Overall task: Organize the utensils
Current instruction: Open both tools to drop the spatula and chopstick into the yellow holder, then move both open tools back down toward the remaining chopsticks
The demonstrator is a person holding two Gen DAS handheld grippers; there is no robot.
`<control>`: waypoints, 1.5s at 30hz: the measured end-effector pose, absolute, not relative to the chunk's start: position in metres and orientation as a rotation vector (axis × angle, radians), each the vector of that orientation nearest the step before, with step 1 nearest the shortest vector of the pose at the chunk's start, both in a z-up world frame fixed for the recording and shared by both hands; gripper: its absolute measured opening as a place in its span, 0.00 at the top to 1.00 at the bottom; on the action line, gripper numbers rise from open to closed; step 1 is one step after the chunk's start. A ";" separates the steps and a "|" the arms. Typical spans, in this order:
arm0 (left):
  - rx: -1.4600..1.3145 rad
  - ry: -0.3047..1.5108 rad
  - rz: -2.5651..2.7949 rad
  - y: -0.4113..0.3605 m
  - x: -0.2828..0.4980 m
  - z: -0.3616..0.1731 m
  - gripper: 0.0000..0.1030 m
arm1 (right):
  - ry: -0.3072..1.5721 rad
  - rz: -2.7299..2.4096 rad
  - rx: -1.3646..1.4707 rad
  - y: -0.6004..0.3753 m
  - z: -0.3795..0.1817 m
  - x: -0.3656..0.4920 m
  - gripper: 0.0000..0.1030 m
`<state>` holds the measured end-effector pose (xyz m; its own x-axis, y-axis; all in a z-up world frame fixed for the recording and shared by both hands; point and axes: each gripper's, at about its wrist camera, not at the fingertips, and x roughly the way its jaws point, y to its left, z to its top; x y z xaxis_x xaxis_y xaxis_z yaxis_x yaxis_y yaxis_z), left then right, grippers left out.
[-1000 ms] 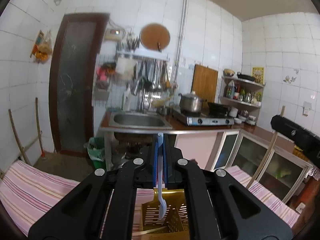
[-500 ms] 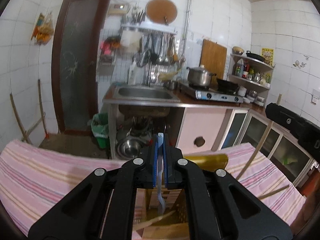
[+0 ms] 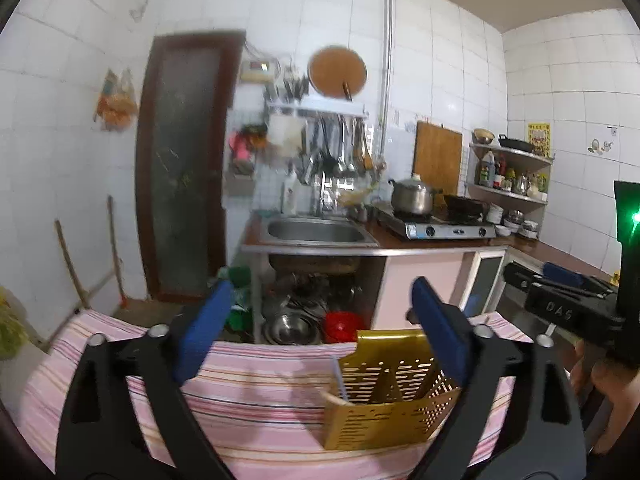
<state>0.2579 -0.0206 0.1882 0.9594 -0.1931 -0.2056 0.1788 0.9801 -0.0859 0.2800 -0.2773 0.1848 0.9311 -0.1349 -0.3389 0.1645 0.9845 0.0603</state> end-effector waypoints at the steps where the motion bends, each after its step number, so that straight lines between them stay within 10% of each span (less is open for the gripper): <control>1: -0.067 0.205 -0.183 -0.017 0.250 0.192 0.05 | 0.333 -0.158 0.084 -0.278 0.188 0.271 0.20; 11: -0.055 0.256 -0.151 0.020 0.184 0.195 0.05 | 0.339 -0.189 0.004 -0.265 0.178 0.184 0.05; 45: -0.017 0.662 0.010 0.047 0.193 0.014 0.05 | 0.654 -0.231 0.015 -0.262 0.014 0.160 0.04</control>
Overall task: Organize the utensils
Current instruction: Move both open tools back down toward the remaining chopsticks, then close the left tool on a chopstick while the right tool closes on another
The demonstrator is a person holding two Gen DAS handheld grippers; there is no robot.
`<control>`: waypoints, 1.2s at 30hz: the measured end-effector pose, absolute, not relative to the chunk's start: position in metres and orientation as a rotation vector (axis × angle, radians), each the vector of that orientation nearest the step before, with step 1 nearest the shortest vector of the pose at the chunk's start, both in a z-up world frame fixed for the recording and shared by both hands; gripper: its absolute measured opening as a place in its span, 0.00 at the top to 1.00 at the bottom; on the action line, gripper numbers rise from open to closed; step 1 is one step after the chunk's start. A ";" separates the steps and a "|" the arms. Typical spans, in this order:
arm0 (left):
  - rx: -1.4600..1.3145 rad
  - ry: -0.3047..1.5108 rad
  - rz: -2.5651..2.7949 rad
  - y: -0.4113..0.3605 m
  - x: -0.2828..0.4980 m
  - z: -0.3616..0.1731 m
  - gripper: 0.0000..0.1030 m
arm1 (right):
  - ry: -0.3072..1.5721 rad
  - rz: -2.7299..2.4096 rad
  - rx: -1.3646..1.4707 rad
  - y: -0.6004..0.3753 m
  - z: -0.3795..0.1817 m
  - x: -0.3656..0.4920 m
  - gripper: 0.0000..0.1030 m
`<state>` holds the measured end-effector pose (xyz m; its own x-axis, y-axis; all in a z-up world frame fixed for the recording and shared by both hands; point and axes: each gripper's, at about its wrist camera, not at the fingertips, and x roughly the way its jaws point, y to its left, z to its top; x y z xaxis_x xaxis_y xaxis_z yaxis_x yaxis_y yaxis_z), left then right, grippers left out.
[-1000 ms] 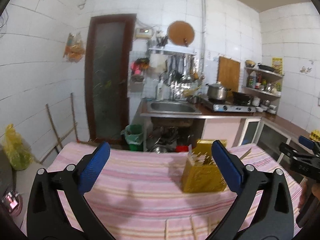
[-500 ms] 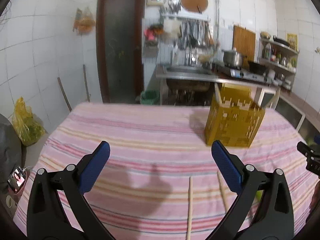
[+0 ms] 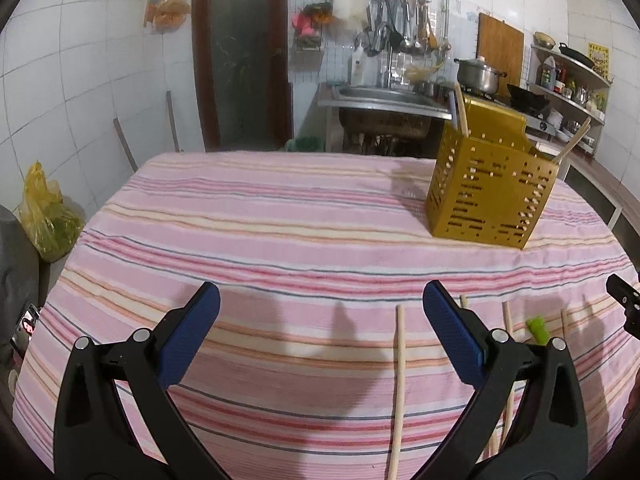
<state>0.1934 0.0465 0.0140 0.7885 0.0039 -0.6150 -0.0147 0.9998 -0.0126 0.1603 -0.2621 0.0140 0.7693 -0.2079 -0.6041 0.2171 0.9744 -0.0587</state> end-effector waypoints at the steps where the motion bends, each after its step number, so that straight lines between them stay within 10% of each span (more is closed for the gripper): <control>1: -0.014 0.675 0.008 0.045 0.195 0.012 0.05 | 0.658 -0.232 0.021 -0.263 0.013 0.161 0.04; 22: 0.038 0.854 -0.095 0.006 0.230 -0.030 0.05 | 0.855 -0.256 0.032 -0.245 -0.026 0.189 0.06; 28: -0.009 0.888 -0.091 0.008 0.242 -0.042 0.06 | 0.926 -0.260 0.079 -0.239 -0.040 0.195 0.29; 36: 0.058 0.932 -0.107 0.000 0.253 -0.057 0.44 | 0.948 -0.217 0.109 -0.226 -0.046 0.203 0.56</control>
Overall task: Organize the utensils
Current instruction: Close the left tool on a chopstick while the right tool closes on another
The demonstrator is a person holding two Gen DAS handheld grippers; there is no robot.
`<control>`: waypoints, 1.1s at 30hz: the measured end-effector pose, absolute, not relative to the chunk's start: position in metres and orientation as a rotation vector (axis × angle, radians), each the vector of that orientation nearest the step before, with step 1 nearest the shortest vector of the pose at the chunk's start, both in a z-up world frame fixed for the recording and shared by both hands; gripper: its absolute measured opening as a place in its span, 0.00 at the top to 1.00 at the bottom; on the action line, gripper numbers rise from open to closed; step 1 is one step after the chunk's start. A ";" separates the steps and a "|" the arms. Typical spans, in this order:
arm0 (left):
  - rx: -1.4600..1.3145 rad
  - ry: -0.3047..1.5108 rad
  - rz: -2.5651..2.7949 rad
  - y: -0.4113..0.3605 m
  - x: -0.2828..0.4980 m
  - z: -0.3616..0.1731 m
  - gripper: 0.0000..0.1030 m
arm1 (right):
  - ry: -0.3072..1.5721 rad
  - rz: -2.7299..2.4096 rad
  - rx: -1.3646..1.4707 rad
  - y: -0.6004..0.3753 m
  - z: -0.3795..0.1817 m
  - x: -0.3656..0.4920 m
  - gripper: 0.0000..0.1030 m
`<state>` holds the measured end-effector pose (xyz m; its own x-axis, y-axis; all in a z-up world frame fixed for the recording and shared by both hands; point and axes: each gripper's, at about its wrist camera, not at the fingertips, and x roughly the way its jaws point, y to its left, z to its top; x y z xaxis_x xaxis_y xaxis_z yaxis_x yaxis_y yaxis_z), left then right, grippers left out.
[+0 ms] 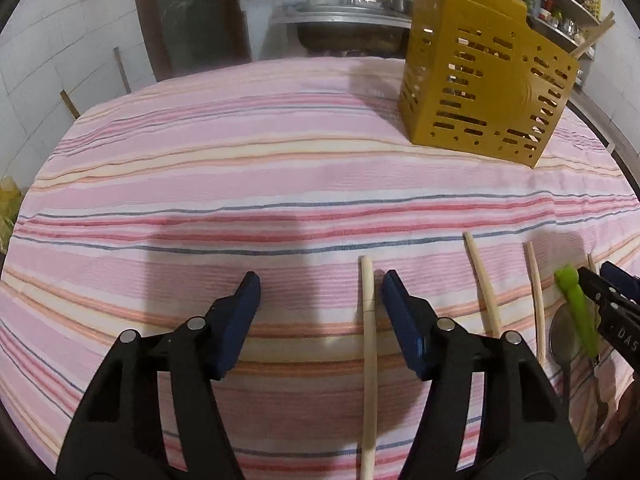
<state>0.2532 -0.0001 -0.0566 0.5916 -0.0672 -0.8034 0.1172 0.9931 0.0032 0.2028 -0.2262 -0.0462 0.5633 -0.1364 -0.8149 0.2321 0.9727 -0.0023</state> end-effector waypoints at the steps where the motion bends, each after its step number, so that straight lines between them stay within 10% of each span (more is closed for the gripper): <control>1: 0.051 0.932 -0.116 0.000 0.253 -0.057 0.47 | 0.947 -0.209 0.120 -0.226 -0.046 0.204 0.64; 8: 0.060 0.954 -0.153 -0.004 0.259 -0.056 0.81 | 0.954 -0.168 0.113 -0.222 -0.045 0.214 0.83; 33: 0.042 0.946 -0.116 -0.008 0.256 -0.055 0.95 | 0.920 -0.138 0.156 -0.229 -0.038 0.222 0.92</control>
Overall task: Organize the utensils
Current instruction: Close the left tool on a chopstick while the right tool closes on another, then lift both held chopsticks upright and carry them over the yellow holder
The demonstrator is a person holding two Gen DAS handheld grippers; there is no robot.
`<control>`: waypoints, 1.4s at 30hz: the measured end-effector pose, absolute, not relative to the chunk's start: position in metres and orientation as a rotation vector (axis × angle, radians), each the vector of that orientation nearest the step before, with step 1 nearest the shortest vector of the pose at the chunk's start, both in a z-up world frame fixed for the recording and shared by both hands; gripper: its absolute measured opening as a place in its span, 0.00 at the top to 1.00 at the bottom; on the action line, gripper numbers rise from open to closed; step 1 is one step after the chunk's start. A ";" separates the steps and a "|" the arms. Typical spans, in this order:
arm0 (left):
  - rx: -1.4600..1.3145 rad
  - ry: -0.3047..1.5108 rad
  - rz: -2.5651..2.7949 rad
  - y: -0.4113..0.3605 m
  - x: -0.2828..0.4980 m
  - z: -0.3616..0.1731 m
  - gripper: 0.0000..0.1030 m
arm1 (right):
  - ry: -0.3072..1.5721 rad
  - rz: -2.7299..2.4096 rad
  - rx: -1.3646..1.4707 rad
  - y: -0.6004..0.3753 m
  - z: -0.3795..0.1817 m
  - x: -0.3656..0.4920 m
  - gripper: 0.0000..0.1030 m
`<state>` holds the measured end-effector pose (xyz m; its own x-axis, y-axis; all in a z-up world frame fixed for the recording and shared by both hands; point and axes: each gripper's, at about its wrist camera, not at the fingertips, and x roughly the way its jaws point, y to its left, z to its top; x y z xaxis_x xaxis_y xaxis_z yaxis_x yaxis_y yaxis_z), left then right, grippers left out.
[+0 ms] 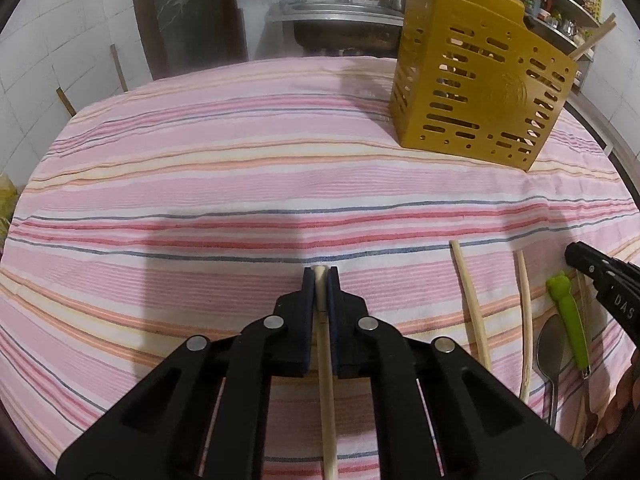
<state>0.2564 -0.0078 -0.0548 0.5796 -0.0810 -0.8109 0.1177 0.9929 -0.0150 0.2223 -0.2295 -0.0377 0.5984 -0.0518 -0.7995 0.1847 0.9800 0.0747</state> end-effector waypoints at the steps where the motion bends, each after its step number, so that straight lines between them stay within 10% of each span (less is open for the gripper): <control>1: 0.034 0.943 -0.117 -0.006 0.254 -0.054 0.95 | 0.910 -0.137 0.158 -0.230 -0.036 0.221 0.92; 42: -0.043 0.390 -0.088 0.020 0.152 0.080 0.96 | 0.368 -0.110 0.063 -0.216 0.090 0.133 0.94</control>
